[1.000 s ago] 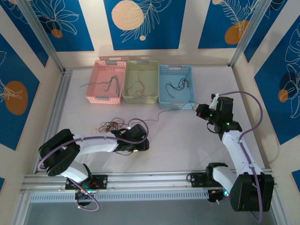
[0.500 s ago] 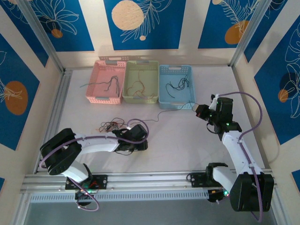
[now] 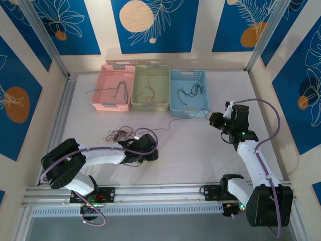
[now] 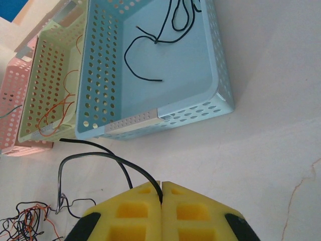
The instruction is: Untangle the cables
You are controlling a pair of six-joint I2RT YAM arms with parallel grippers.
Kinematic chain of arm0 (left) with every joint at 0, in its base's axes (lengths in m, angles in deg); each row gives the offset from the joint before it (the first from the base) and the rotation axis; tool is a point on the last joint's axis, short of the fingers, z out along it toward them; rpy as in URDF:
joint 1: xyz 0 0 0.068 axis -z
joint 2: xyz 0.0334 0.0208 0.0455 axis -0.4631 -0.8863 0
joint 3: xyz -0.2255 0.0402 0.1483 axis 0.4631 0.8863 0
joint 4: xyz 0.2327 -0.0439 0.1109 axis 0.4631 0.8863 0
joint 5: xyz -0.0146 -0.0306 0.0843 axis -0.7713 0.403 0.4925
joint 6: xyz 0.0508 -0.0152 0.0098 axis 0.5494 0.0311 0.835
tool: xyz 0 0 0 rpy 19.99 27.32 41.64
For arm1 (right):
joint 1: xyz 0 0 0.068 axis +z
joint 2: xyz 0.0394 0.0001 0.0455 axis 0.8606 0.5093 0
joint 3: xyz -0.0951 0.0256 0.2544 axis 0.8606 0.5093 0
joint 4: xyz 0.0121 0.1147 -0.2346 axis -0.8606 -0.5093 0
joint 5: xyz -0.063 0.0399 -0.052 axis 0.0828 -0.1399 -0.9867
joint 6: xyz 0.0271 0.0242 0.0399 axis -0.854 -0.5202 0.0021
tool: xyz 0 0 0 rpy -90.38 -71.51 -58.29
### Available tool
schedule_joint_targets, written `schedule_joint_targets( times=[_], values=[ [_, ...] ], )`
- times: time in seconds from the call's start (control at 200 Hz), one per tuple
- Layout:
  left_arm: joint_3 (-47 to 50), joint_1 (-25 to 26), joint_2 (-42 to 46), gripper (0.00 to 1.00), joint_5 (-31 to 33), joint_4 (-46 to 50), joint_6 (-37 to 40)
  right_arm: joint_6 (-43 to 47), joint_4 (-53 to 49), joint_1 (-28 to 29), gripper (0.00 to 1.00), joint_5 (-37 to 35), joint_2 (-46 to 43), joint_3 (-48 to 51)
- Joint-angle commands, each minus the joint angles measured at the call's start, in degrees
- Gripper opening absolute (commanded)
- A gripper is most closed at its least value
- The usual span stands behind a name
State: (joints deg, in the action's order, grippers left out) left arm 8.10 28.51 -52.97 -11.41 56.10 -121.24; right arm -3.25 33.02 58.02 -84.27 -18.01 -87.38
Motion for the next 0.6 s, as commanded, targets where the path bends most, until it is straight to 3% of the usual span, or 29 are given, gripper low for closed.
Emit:
schedule_joint_targets(
  times=[0.0,0.25,0.335,0.435,0.595],
  values=[
    [-0.99,-0.90,-5.67,0.50,-1.37,-23.29,-1.15,-0.46,0.76,0.40,0.00,1.44,0.07,0.41],
    [-2.72,-0.90,-3.89,0.37,0.83,-18.44,-0.88,-0.29,0.55,0.45,0.00,1.53,-0.24,0.47],
    [-3.35,-0.94,-3.07,0.38,1.93,-16.44,-0.08,-0.30,0.55,0.41,0.00,1.51,-0.20,0.41],
    [-3.44,-0.90,-2.61,0.49,2.41,-16.56,0.00,-0.29,0.63,0.48,0.00,1.61,-0.18,0.45],
    [-4.37,-0.26,-2.18,0.51,0.60,-18.53,0.15,-0.20,0.65,0.58,0.00,1.52,-0.17,0.42]
  ],
)
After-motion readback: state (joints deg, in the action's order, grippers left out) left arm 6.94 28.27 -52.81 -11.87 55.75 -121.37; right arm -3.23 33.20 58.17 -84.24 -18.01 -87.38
